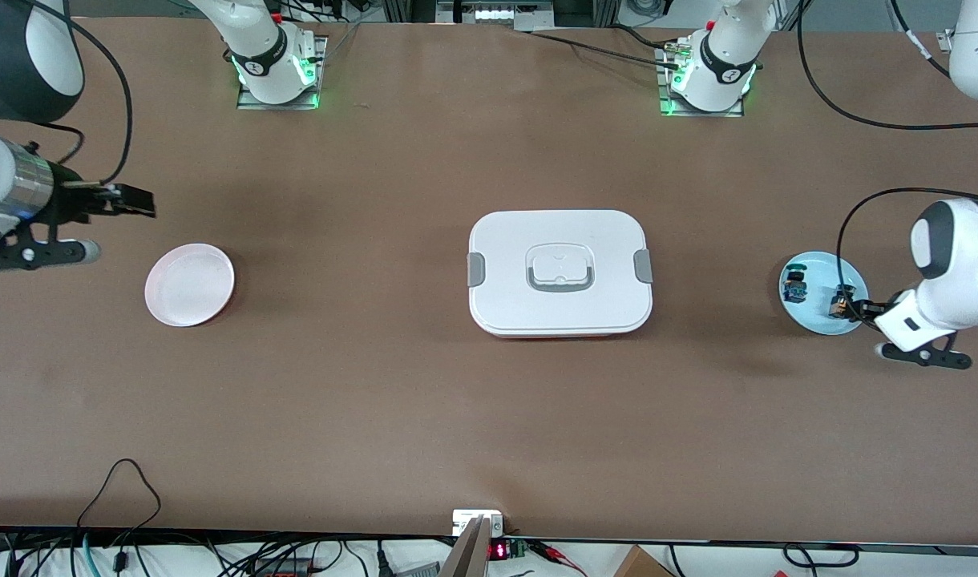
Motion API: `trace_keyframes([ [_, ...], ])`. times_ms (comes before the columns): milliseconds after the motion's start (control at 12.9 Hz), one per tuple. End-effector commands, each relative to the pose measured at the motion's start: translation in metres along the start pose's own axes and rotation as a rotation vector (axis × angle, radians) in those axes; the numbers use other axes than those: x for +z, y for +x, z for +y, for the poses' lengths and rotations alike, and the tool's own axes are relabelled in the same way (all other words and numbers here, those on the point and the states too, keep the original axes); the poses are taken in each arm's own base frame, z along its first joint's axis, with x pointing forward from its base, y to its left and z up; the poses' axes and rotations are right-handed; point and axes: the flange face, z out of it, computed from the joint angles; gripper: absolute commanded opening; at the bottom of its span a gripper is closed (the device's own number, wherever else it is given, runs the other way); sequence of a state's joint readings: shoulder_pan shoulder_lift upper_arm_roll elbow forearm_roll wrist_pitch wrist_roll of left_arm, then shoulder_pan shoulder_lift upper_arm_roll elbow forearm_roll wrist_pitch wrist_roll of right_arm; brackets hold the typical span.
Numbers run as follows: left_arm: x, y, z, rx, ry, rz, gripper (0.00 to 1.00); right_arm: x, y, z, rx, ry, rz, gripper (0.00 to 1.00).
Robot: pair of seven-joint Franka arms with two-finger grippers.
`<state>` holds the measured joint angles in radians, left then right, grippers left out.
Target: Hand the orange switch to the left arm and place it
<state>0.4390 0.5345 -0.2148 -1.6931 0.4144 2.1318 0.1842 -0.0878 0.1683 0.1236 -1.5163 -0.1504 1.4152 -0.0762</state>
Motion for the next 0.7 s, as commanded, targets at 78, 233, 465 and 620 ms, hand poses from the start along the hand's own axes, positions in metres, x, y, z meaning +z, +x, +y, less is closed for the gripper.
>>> trace_keyframes([
  [78, -0.118, 0.023, 0.015, 0.033, -0.019, -0.023, 1.0, -0.041, -0.015, 0.029, 0.085, -0.027, 0.013, 1.0],
  [233, -0.181, 0.018, 0.027, 0.009, -0.097, -0.025, 1.0, -0.037, -0.014, 0.036, 0.101, 0.056, 0.021, 1.0],
  [465, -0.244, 0.001, 0.046, 0.027, -0.103, 0.017, 1.0, -0.042, -0.001, 0.026, 0.122, 0.078, 0.107, 1.0],
  [620, -0.267, -0.006, 0.057, 0.039, -0.104, 0.041, 1.0, -0.045, 0.003, 0.019, 0.121, 0.087, 0.141, 1.0],
])
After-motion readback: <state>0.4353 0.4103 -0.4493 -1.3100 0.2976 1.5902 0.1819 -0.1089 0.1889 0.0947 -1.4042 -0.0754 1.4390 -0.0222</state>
